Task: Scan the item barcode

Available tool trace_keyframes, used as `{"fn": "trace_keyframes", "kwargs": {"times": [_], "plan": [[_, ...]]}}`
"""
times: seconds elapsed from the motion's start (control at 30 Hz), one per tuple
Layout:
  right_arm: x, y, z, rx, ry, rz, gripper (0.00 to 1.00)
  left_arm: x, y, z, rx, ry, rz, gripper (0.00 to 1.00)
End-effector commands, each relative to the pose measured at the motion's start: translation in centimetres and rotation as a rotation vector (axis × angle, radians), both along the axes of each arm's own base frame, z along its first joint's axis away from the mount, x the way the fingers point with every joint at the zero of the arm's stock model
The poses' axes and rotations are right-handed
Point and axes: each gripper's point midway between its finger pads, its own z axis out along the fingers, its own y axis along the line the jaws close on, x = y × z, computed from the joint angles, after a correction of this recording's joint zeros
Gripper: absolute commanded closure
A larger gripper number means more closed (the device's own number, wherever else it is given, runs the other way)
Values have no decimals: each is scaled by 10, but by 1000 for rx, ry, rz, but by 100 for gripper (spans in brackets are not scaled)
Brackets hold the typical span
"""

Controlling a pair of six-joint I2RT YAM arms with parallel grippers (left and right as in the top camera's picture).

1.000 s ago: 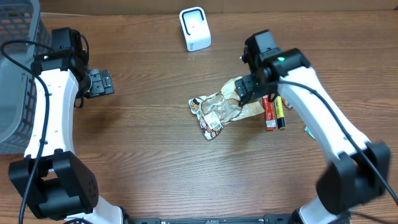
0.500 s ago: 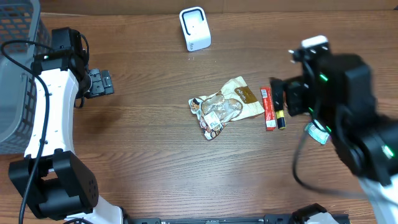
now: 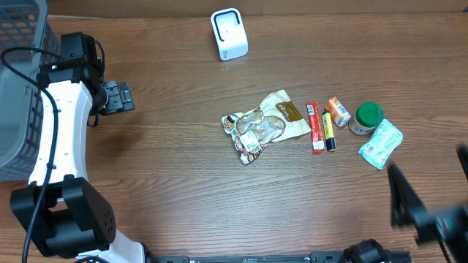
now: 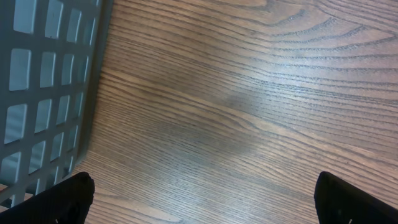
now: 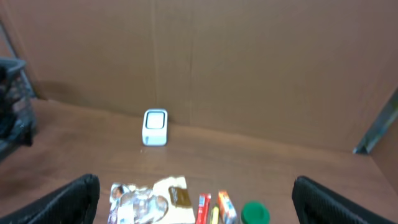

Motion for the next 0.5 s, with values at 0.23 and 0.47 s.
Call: {"fn": "trace_keyframes", "kwargs": {"times": [0.23,0.47], "plan": [[-50,-4,-24,36,-44,37,0,1,-3,1,3,0,-25,0],[-35,1,-63,53,-103,20,0,1,-3,1,3,0,-25,0]]}}
